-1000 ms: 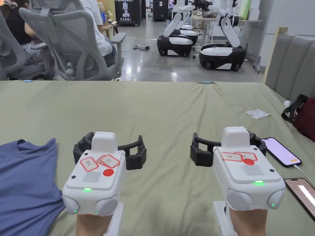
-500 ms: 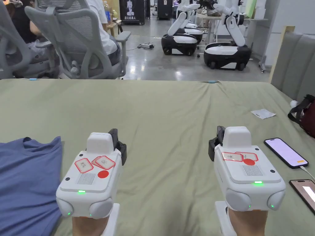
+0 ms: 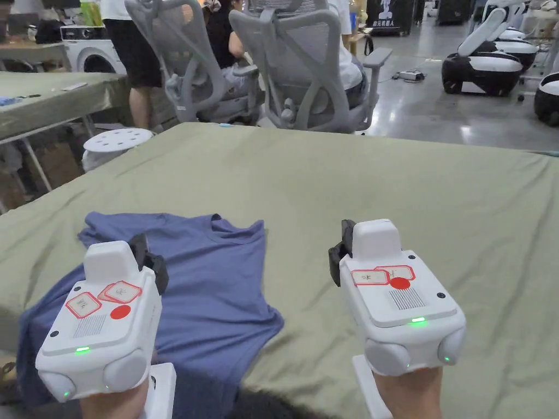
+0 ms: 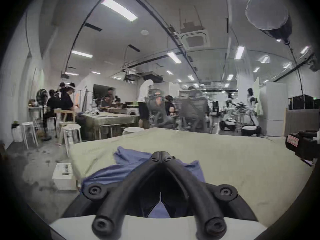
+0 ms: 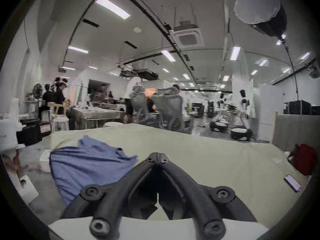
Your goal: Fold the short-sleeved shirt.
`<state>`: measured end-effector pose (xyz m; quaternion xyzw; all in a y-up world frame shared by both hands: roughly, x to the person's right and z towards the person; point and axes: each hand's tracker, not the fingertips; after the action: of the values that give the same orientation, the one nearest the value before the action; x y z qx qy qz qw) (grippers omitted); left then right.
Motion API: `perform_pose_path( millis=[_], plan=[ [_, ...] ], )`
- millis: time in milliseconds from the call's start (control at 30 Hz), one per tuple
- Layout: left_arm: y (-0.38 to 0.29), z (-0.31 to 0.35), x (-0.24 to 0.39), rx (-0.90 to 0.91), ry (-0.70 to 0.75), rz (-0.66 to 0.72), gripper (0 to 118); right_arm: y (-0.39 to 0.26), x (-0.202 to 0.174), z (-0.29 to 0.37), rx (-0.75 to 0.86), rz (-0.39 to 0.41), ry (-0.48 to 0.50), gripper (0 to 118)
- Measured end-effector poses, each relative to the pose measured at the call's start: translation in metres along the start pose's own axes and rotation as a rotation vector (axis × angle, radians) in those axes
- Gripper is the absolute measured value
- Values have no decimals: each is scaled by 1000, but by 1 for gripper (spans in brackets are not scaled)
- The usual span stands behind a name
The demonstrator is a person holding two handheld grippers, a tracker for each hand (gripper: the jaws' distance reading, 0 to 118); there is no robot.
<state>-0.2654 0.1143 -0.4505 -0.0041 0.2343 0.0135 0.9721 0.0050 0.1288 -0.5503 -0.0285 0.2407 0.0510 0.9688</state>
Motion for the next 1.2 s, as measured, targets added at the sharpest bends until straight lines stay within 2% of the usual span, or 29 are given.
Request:
perform_pose_path(
  millis=[167, 267, 333, 367, 400, 433, 467, 567, 667, 833, 867, 933, 967, 1000, 1033, 1100, 1133, 1200],
  plan=[
    [-6, -5, 3, -40, -30, -23, 0, -4, -6, -10, -26, -13, 1, 0],
    [-7, -23, 12, -85, -105, -50, 3, -9, -1, -12, -34, -17, -6, 0],
    [-5, -49, 12, -141, -177, 12, 35, -11, 3, -16, -48, -20, -15, 0],
    [-4, -66, 12, -197, -206, 14, 66, -12, 5, -16, -53, -19, -19, 0],
    [-4, -82, 15, -242, -202, -7, 109, -14, 6, -16, -57, -18, -24, 0],
    [-6, -102, 18, -305, -208, -48, 118, -15, 8, -18, -60, -18, -26, 0],
    [-7, -123, 23, -371, -217, -69, 110, -17, 10, -21, -64, -20, -25, 0],
    [-13, -167, 38, -418, -331, -205, 118, -23, 10, -24, -86, -22, -10, 0],
    [-31, -217, 50, -538, -369, -287, 118, -32, 10, -32, -96, -8, 4, 0],
    [-74, -278, 55, -737, -439, -165, 114, -48, 14, -51, -142, -29, 8, 0],
    [-77, -270, 65, -719, -437, -183, 111, -52, 15, -55, -150, -26, 8, 0],
    [-91, -272, 77, -821, -462, -243, 101, -59, 18, -60, -168, -18, 8, 0],
    [-91, -273, 82, -844, -430, -265, 101, -61, 19, -63, -173, -17, 5, 0],
    [-87, -299, 66, -855, -466, -189, 92, -64, 20, -64, -181, -22, -3, 0],
    [-82, -304, 63, -853, -465, -188, 69, -65, 21, -65, -188, -32, -8, 0],
    [-72, -317, 50, -831, -427, -201, 6, -68, 23, -65, -199, -48, -11, 0],
    [-72, -300, 53, -792, -349, -293, 6, -69, 23, -66, -204, -50, -14, 0],
    [-70, -303, 41, -812, -451, -212, 6, -70, 25, -65, -209, -53, -16, 0]
  ],
)
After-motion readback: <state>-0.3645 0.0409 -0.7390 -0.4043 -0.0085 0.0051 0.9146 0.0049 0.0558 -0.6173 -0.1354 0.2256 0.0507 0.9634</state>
